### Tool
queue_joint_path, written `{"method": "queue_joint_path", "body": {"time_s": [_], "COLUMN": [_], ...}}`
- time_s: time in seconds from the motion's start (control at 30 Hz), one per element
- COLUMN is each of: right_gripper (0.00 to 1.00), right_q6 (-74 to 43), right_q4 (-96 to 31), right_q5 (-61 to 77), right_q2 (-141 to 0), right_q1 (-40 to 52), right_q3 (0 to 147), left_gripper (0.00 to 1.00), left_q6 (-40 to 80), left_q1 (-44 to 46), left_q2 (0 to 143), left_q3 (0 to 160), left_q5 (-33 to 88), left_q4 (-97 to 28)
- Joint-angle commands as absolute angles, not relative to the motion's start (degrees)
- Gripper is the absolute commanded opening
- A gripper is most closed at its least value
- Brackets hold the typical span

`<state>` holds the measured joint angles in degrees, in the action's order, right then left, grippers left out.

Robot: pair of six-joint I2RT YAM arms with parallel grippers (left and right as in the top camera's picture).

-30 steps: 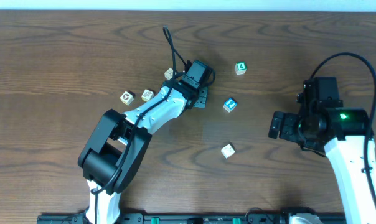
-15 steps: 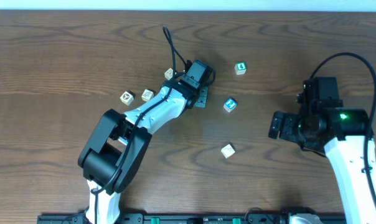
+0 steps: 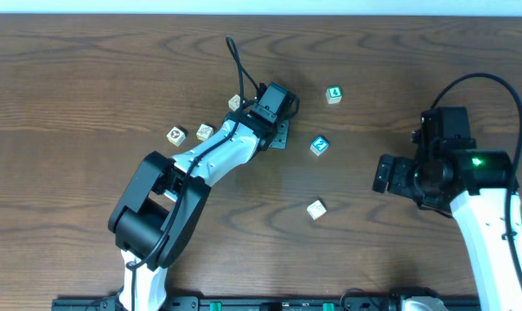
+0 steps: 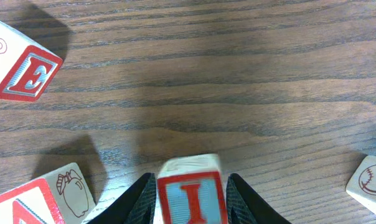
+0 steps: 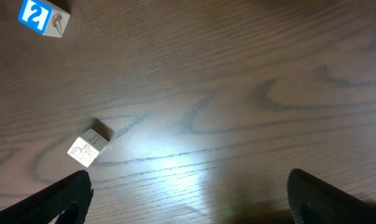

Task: Spell out Ai2
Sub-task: 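Carry the 'I' block right and set it down with the left gripper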

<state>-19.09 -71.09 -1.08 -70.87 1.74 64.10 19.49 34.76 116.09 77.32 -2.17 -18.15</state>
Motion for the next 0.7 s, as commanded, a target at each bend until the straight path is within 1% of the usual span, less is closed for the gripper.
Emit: {"method": "queue_joint_path", "body": {"time_s": [0.0, 0.17, 0.4, 0.57, 0.67], "right_gripper": [0.99, 0.99, 0.99, 0.99, 0.99], "right_q6": [-19.51, -19.51, -19.51, -19.51, -19.49], "right_q4": [-71.18, -71.42, -71.59, -71.59, -71.66], "right_q5": [-1.48, -1.48, -1.48, -1.48, -1.48], "right_q2": [-70.87, -70.87, -70.87, -70.87, -70.87], "right_q1": [2.13, 2.13, 2.13, 2.13, 2.13], "right_q3": [63.94, 63.94, 63.94, 63.94, 63.94], "left_gripper": [0.40, 0.40, 0.47, 0.49, 0.51], "left_q6": [19.33, 19.31, 19.29, 19.31, 19.27], "left_q1": [34.65, 34.65, 34.54, 34.54, 34.54], "left_q2": [116.90, 116.90, 116.88, 116.49, 115.20], "left_q3": [76.97, 76.97, 76.99, 77.10, 77.56], "left_q5": [-3.42, -5.06, -6.04, -2.57, -1.02], "left_q4": [-18.44, -18.94, -19.81, -19.44, -18.35]}}
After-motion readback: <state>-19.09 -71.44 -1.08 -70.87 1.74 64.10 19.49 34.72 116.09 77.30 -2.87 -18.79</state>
